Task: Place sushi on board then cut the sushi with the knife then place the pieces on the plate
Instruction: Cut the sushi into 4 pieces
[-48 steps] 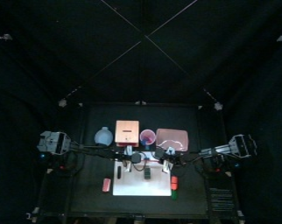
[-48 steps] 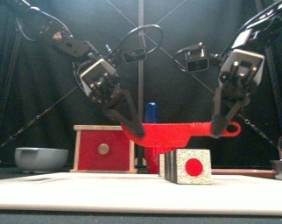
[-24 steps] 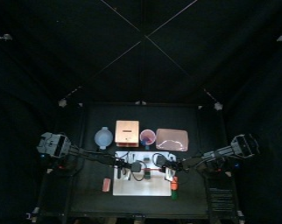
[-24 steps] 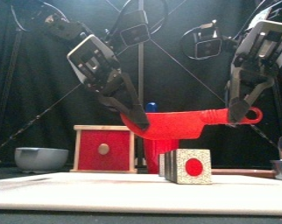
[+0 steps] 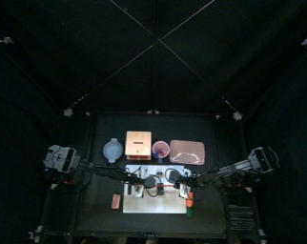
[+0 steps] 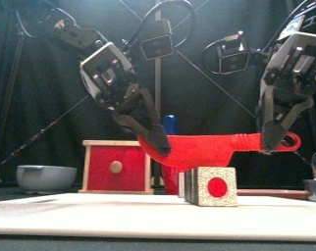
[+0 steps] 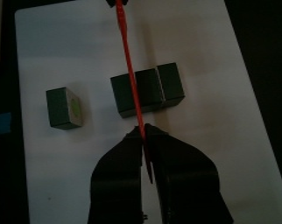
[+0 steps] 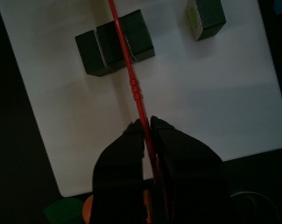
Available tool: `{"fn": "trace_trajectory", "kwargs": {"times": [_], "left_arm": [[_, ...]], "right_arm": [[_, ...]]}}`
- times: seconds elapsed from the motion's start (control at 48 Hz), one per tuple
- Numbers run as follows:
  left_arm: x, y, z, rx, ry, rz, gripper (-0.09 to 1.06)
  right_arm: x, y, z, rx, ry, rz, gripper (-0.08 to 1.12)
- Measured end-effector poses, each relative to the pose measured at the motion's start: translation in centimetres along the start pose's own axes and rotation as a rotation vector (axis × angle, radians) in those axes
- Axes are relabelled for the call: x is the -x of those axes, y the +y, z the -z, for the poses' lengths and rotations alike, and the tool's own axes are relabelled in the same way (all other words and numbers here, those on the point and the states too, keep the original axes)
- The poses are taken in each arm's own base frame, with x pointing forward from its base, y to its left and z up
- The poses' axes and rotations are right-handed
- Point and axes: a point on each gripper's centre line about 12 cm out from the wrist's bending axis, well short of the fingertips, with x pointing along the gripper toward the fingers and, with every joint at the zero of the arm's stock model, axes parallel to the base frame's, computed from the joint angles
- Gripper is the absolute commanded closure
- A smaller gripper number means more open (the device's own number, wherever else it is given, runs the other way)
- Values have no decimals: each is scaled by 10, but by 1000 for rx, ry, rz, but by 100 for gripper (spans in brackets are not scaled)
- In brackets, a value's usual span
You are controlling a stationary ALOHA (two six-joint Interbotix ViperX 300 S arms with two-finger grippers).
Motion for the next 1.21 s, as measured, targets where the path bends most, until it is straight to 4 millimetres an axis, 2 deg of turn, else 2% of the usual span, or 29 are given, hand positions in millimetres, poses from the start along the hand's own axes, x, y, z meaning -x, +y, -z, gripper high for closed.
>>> {"fn": "trace_trajectory", "kwargs": {"times": [0.375,0.938,1.208], "left_arm": [[-3,-1,2,26,9,5,55],[-25,-1,17,28,66,5,55],[-25,0,19,9,71,0,55]], "right_arm": [[-6,0,3,-5,20,4,67],[-30,-1,13,9,83,32,67],[-31,-8,10,13,75,50,67]]}}
